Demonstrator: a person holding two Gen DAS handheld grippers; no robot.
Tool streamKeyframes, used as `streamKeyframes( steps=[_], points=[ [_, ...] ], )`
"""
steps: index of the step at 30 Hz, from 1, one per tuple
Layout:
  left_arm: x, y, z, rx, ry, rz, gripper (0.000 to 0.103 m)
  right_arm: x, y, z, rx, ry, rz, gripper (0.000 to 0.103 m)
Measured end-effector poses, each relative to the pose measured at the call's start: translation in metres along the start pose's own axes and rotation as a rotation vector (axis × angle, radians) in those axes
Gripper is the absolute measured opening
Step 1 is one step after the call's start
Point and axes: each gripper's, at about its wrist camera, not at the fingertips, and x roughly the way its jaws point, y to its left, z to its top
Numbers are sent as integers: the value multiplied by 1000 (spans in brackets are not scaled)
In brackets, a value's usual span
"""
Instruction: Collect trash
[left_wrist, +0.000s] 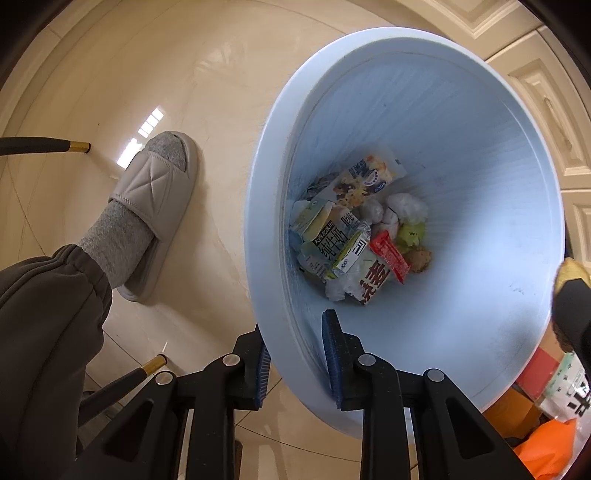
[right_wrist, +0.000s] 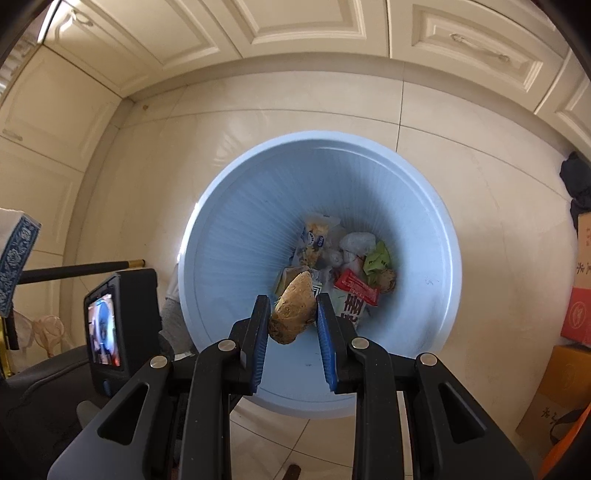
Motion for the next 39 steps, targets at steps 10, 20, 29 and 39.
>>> streamKeyframes(
  steps=[10,20,29,39],
  points=[
    [-42,21,-15,-16,10,-10,23,11,-6,5,47,11,-51,88],
    [-70,38,-13,-54,-67,78,102,-14,-14,-3,101,-41,-58,103],
    [-132,32,-35,46,-168,-1,102,-69,-9,-18,101,-119,-69,103],
    [-243,42,-106,153,-357,-58,102,-191,-3,-47,94,-300,-87,103]
  ],
)
